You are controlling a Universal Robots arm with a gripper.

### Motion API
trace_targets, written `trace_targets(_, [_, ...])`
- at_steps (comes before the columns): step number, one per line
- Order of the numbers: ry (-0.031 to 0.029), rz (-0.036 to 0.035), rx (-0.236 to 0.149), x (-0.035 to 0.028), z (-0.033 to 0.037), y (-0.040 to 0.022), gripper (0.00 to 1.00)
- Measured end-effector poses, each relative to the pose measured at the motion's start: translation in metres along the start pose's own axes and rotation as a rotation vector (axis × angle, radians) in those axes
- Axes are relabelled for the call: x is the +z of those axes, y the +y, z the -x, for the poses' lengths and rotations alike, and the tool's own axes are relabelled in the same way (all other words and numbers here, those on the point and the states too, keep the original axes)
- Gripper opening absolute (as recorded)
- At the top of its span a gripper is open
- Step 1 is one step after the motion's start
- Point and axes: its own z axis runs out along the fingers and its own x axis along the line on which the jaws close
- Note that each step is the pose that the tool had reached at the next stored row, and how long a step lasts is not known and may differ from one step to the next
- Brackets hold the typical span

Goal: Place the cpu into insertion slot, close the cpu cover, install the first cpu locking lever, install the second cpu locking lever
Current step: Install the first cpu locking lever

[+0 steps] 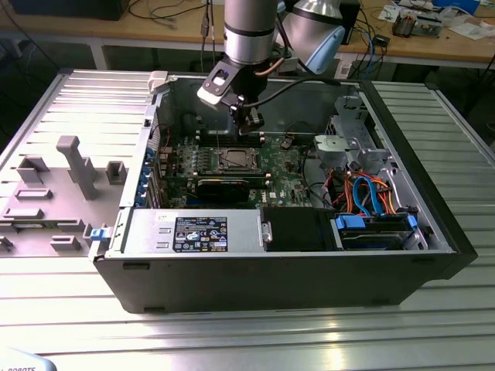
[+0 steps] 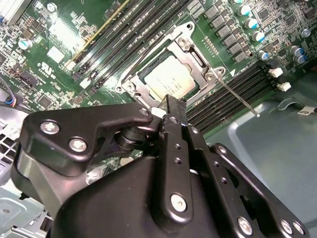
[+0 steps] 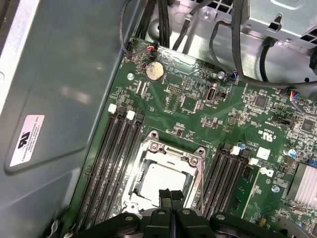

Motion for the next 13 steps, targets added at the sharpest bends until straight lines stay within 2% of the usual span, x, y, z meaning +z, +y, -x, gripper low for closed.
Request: trace_targets(13, [0.0002,-0.0001,-0.031,-0.0170,-0.0001,0.0000,0.11])
